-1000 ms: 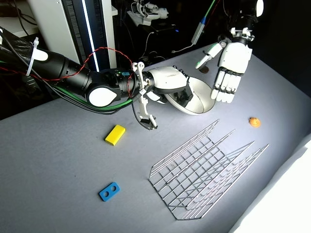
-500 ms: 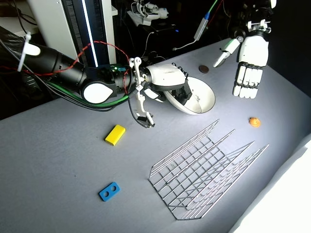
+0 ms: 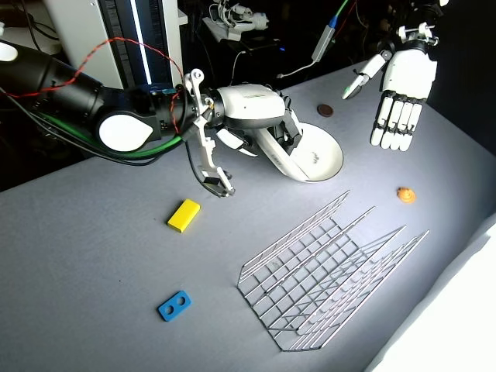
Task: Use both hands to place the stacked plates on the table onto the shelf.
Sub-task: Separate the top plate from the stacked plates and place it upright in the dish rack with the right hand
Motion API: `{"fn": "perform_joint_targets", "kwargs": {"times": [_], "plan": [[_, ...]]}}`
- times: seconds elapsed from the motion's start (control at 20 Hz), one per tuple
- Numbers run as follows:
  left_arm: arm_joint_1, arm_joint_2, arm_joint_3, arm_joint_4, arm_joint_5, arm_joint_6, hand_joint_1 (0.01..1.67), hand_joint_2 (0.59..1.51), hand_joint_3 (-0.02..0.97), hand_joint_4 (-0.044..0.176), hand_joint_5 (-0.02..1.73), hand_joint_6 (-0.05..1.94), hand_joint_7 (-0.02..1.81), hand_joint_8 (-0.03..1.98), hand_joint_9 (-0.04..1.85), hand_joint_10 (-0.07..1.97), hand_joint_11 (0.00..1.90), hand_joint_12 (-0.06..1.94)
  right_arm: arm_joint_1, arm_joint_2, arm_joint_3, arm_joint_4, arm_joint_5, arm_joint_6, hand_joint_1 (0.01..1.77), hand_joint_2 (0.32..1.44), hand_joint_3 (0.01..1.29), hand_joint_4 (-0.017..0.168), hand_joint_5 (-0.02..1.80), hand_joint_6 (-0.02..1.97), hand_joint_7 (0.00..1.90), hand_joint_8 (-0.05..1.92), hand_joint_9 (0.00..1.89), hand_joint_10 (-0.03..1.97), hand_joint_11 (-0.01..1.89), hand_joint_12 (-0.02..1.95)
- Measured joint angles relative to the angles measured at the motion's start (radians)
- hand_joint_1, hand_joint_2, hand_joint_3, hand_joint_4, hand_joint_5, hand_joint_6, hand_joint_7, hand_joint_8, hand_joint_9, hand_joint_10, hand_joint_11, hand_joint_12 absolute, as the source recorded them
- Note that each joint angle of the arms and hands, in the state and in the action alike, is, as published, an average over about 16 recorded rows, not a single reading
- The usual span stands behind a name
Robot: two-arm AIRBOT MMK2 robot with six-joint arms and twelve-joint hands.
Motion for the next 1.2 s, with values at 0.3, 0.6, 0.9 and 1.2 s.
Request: {"fn": "perform_joint_targets", "kwargs": {"times": [0.3,0.6,0.9,1.2], "plan": [[0.009,0.006,0.007,0.043,-0.052,-0.005,0.02,1.183,0.010,0.001,0.02,0.01,0.02,0.01,0.02,0.01,0.02,-0.01,0.051,0.080,-0.032,0.005,-0.002,0.107,1.20,0.96,0.01,0.001,0.96,1.00,1.16,0.68,1.37,-0.01,0.94,1.03],[0.012,0.005,0.012,0.069,-0.099,0.017,0.02,1.182,0.010,0.000,0.02,0.01,0.02,0.01,0.02,0.01,0.01,-0.01,0.141,0.149,-0.047,0.000,-0.042,0.291,1.20,0.97,0.01,-0.001,0.96,1.02,1.16,0.69,1.36,-0.01,0.94,1.03],[0.012,-0.003,0.018,0.073,-0.136,0.084,0.02,1.184,0.010,0.000,0.02,0.01,0.02,0.01,0.02,0.01,0.01,0.00,0.239,0.199,-0.045,-0.011,-0.127,0.487,1.20,0.97,0.01,-0.002,0.95,1.02,1.16,0.70,1.37,-0.01,0.93,1.04],[0.016,-0.015,0.017,0.071,-0.169,0.166,0.02,1.186,0.010,0.001,0.02,0.01,0.02,0.01,0.02,0.01,0.02,-0.01,0.317,0.223,-0.005,-0.020,-0.206,0.691,1.20,0.96,0.01,-0.002,0.95,1.02,1.15,0.70,1.38,-0.01,0.92,1.04]]}}
